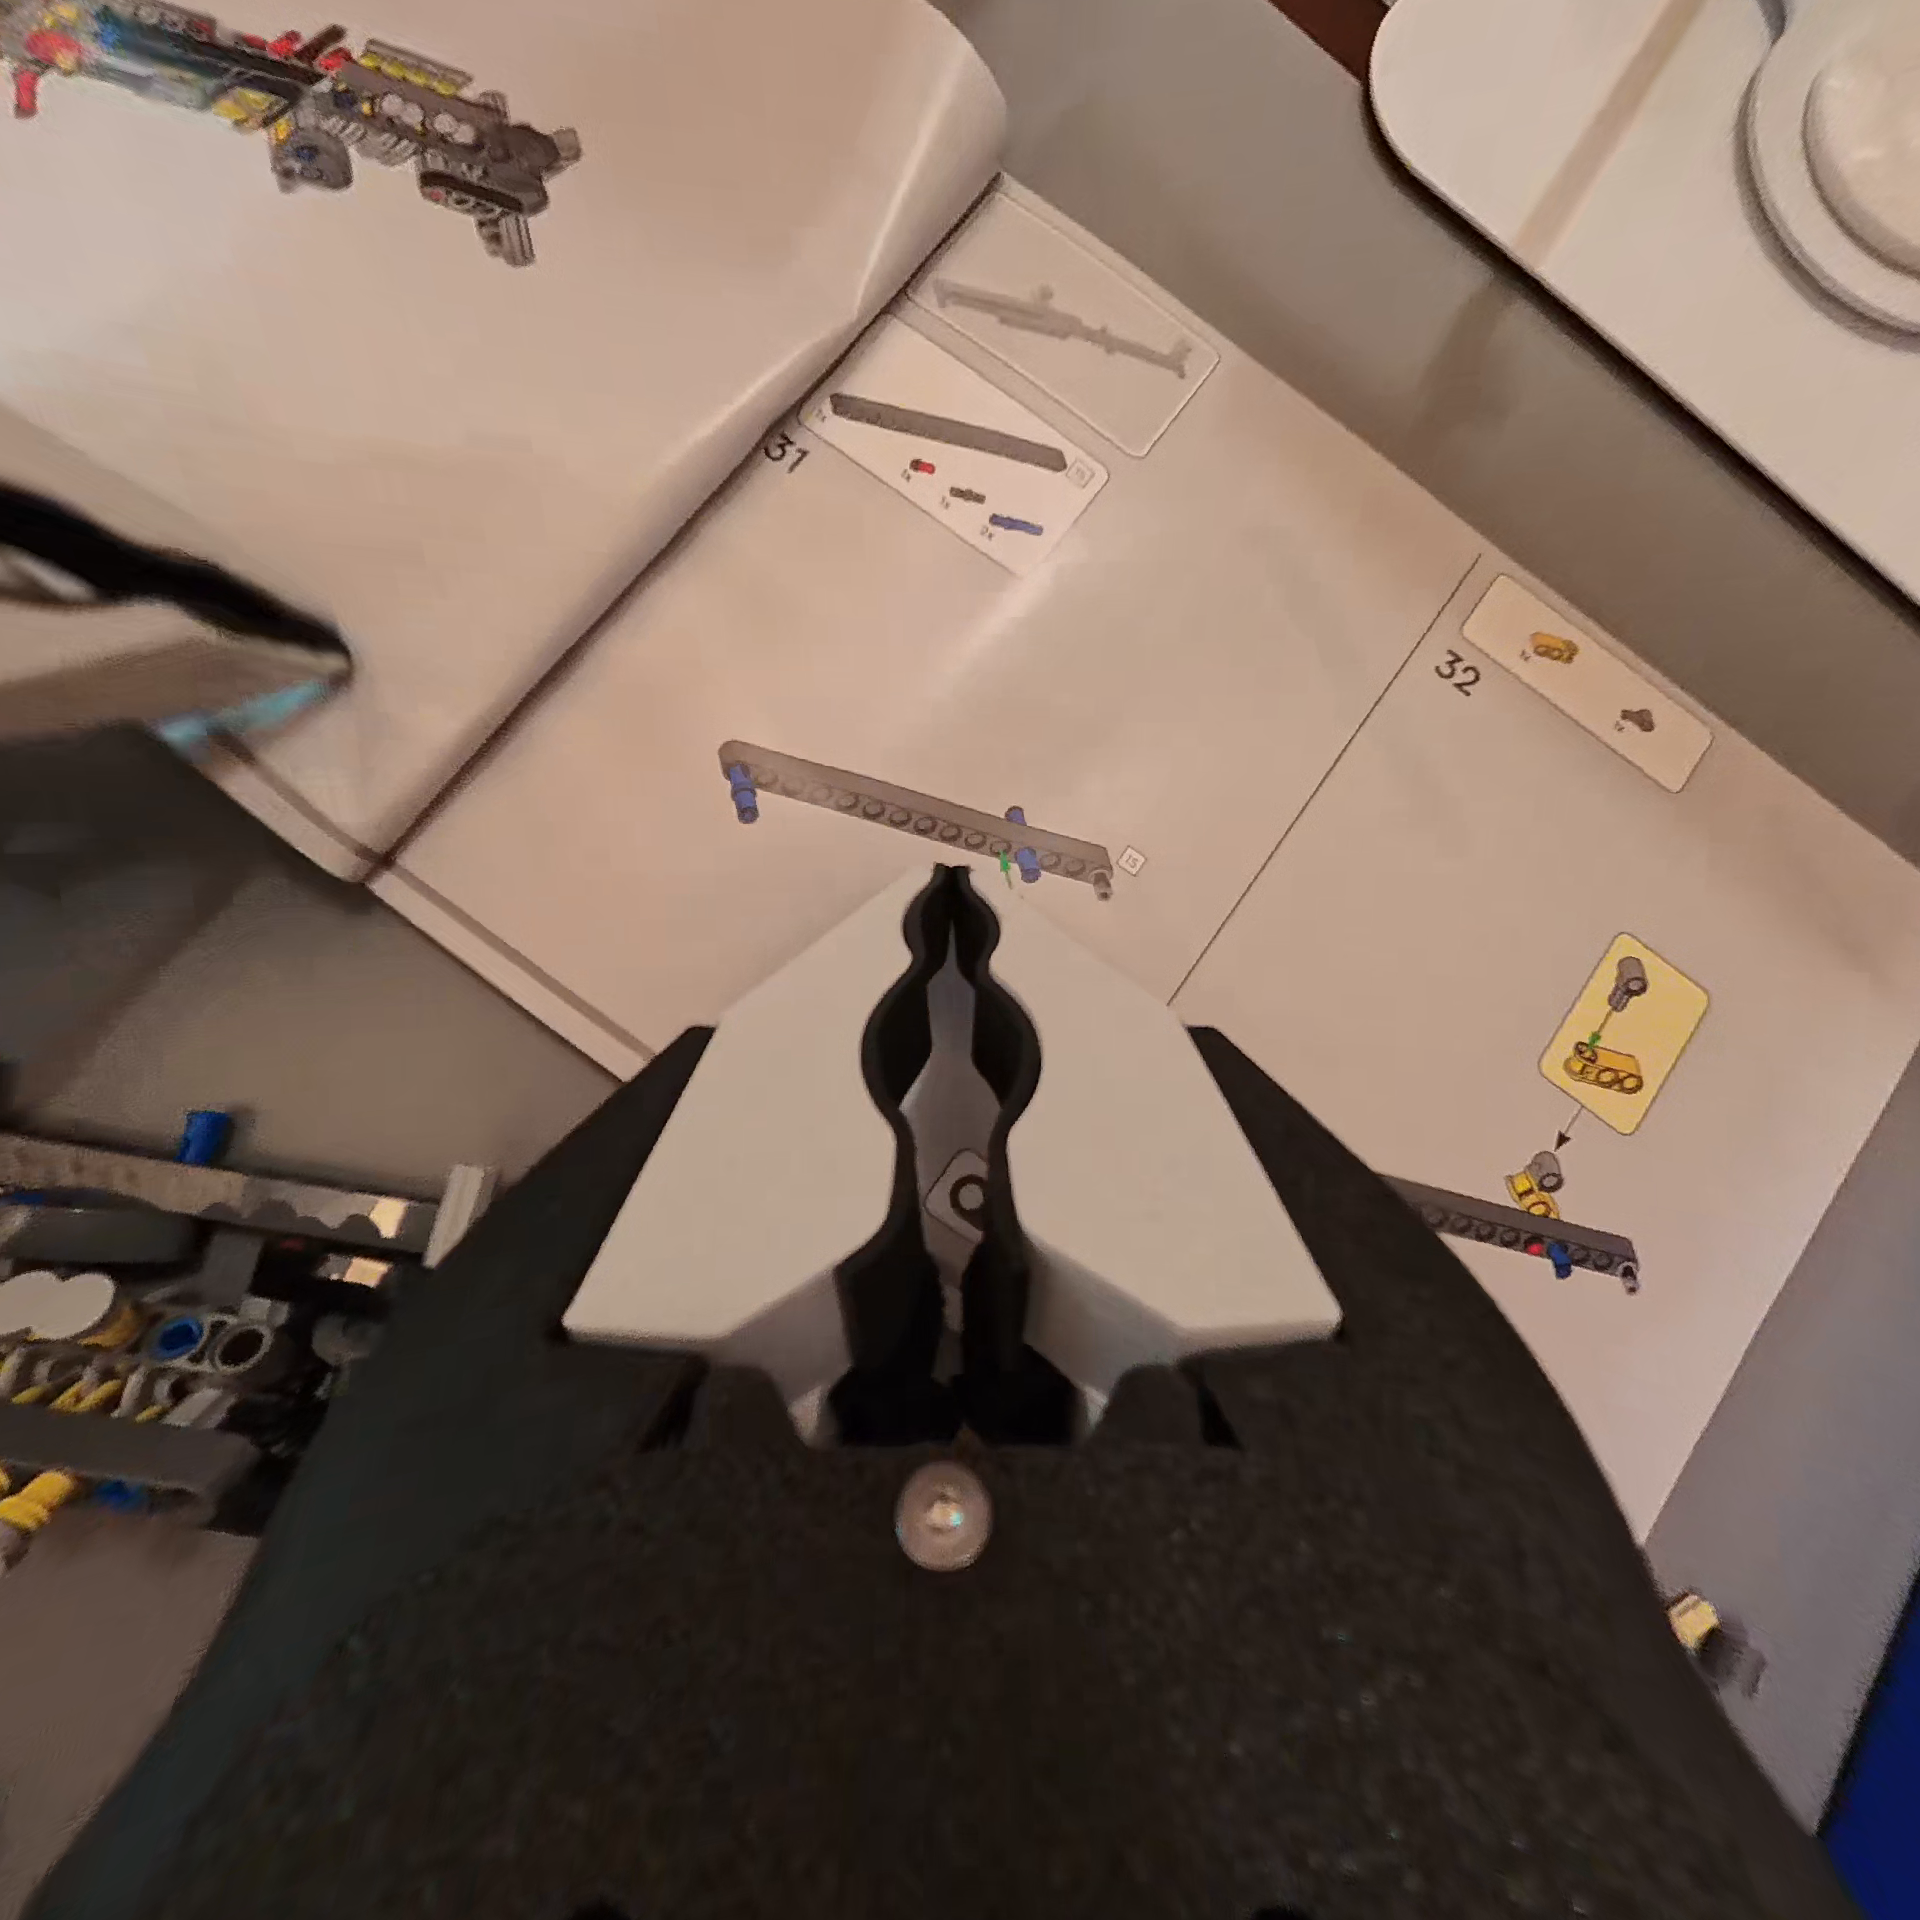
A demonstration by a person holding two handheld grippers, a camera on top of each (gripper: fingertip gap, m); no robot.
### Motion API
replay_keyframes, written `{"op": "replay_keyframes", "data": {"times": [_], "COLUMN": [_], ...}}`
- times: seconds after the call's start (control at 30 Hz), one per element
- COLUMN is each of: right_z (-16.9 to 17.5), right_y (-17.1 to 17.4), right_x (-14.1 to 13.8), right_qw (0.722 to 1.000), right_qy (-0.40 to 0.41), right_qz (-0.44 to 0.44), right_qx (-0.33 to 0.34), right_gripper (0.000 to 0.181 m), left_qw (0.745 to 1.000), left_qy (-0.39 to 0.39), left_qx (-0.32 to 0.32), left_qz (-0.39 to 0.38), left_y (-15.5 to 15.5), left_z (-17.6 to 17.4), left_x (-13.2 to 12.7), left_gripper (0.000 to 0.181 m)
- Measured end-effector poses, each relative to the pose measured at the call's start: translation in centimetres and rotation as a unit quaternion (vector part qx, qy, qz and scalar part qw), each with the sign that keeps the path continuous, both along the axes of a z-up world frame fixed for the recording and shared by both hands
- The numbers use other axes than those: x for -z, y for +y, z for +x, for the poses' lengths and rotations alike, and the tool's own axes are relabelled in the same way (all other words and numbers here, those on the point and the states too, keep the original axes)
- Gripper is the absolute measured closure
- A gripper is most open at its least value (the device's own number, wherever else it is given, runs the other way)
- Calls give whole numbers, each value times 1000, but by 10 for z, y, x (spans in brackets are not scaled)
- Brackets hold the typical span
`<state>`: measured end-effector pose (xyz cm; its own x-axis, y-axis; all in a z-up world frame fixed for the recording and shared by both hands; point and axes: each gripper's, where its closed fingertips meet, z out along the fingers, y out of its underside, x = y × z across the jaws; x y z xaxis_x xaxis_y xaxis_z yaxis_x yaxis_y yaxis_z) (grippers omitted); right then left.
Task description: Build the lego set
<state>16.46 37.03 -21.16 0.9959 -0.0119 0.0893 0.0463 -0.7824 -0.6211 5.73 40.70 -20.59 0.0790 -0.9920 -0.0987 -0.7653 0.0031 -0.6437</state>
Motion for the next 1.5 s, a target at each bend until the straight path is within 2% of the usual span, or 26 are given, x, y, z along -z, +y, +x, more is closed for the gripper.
{"op": "replay_keyframes", "data": {"times": [0.1, 0.27, 0.43, 0.5, 0.57, 0.7, 0.77, 0.87, 1.2, 1.5], "right_z": [-1, -1, -1, -1, -1, -1, -1, -1, -1, -1], "right_y": [-2, -2, -2, -2, -1, -1, -1, -2, -1, -1], "right_x": [0, 0, 0, 0, 0, 0, 0, 0, 0, 0], "right_qw": [1000, 1000, 1000, 1000, 1000, 1000, 1000, 1000, 1000, 999], "right_qy": [16, 15, 17, 15, 12, 14, 14, 12, 16, 11], "right_qz": [6, 4, 13, 15, 14, 6, 7, 11, 18, 24], "right_qx": [0, 4, 8, 8, 10, 13, 14, 16, 16, 18], "right_gripper": [181, 181, 181, 181, 181, 181, 181, 181, 181, 181], "left_qw": [999, 997, 992, 992, 995, 984, 973, 970, 984, 980], "left_qy": [24, 40, 53, 37, 3, -83, -125, -154, -76, -99], "left_qx": [-23, -37, -7, 1, -24, -153, -189, -188, -141, -151], "left_qz": [-15, -59, -115, -122, -92, 37, 45, 18, 81, 85], "left_y": [14, 21, 19, 28, 62, 162, 184, 185, 171, 174], "left_z": [-16, -34, -54, -62, -75, -124, -138, -134, -120, -121], "left_x": [9, 10, 10, 6, -6, -51, -63, -64, -35, -47], "left_gripper": [181, 181, 181, 181, 178, 171, 171, 171, 171, 172]}}
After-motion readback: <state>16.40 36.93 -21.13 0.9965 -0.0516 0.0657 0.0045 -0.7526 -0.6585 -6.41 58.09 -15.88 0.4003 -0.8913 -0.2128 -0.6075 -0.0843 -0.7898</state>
